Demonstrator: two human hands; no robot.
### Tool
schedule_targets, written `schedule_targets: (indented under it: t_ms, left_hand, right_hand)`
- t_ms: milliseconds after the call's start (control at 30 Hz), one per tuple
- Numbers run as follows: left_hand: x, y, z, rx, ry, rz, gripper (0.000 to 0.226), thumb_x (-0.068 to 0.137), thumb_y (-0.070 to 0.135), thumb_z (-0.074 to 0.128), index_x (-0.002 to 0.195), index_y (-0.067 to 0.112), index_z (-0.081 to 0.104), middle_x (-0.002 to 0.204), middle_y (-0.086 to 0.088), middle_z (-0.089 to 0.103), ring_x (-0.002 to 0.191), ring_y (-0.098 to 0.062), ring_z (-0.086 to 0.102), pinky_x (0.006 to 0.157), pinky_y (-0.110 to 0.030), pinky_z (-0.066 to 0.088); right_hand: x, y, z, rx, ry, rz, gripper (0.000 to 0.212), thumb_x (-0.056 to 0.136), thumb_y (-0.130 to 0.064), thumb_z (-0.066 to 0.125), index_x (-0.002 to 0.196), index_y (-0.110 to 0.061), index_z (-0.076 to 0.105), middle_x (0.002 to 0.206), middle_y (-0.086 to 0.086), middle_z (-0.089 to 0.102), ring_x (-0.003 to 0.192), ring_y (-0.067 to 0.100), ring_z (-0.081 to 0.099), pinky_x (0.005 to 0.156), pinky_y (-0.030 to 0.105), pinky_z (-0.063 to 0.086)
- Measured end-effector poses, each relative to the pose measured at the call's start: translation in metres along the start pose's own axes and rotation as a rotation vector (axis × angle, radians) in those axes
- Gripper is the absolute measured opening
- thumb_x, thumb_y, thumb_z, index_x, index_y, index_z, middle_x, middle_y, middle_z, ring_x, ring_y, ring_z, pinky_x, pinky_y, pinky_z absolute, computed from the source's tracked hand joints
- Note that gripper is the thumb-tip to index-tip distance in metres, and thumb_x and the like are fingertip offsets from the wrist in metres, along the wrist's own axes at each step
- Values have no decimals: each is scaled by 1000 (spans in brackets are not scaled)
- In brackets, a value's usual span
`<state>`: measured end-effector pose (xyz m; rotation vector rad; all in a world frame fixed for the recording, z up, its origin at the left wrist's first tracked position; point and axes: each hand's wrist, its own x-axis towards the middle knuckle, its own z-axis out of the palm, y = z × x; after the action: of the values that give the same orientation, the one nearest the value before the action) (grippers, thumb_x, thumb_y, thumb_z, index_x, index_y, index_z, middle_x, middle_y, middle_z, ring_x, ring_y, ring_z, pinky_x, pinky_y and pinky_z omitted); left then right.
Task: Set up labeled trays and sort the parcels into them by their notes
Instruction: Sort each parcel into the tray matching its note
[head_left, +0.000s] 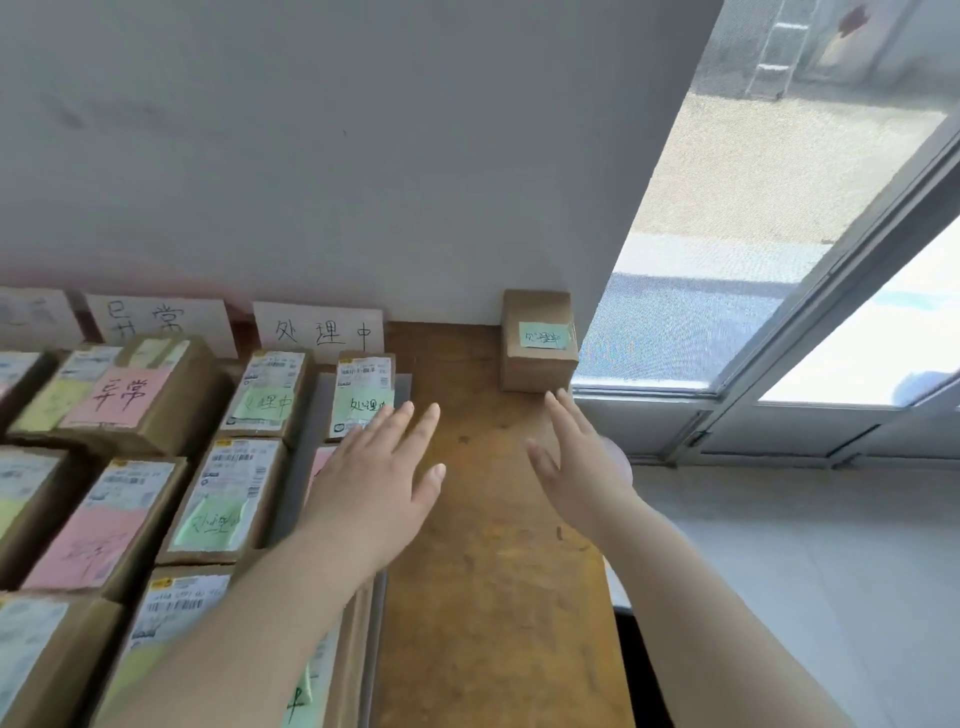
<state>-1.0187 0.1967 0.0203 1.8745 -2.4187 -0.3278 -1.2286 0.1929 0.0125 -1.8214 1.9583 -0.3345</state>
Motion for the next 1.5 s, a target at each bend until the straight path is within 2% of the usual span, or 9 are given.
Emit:
schedule_targets:
  t_ms: [200,367,500,600,667,767,1100,1233,1500]
  left_hand:
    - [43,26,1,58,-1,-44,61,98,54,17,150,37,-10,160,9,-6,147,-11,-8,109,-28,-8]
    - [68,40,5,77,-53,-89,60,99,53,15,149,37,-12,160,11,-8,146,-10,-11,109,-28,-8]
    - [85,45,14,111,-115,-88,59,99,51,15,149,35,-13,160,10,-8,146,-9,-11,110,-27,-10]
    - [97,48,19,99,-140,-108,59,100,51,17,150,35,-10,160,11,-6,147,-9,-9,109,-26,-8]
    - [104,51,22,32,-189,-144,59,100,50,20,151,35,-7,160,13,-3,147,-8,-5,114,-28,1]
    - [114,58,31,-136,-274,-218,59,101,46,25,152,34,-2,160,13,1,147,-7,2,116,-32,17]
    - [113,82,72,-670,-355,-573,64,99,40,38,154,27,8,157,1,26,139,-23,33,109,-35,32]
    - [92,92,67,-764,-256,-560,61,99,34,44,153,30,16,154,7,31,138,-18,34,111,-36,32]
    - [41,114,24,-810,7,-463,62,97,37,48,150,40,16,152,15,33,138,-10,33,111,-36,33]
  right_hand:
    - [111,46,-7,24,-85,-12,60,101,-33,39,152,-15,13,161,-1,4,147,16,9,114,32,19]
    - [183,88,-8,171,-101,220,50,99,-34,41,136,-2,35,145,17,37,131,30,39,101,38,33]
    - [213,94,-2,381,-137,333,67,95,-43,49,144,-4,26,146,14,39,133,30,39,103,36,32]
    - [224,96,12,521,-144,356,56,91,-49,49,127,-7,45,124,11,55,110,29,53,96,40,40]
    - [220,97,17,534,-148,340,50,91,-48,47,121,-8,49,112,9,58,98,26,53,87,37,43]
    - [202,96,20,568,-162,283,41,94,-42,48,126,-16,53,116,3,62,102,23,56,84,32,42]
    - [102,98,35,696,-269,229,39,95,-39,49,133,-27,50,119,-10,63,104,9,59,89,30,50]
    - [71,98,30,779,-267,217,31,96,-33,49,126,-31,54,110,-14,65,100,8,61,78,25,51]
    - [24,81,-16,934,-186,26,33,94,-28,54,125,-40,53,112,-20,67,105,2,62,96,36,50]
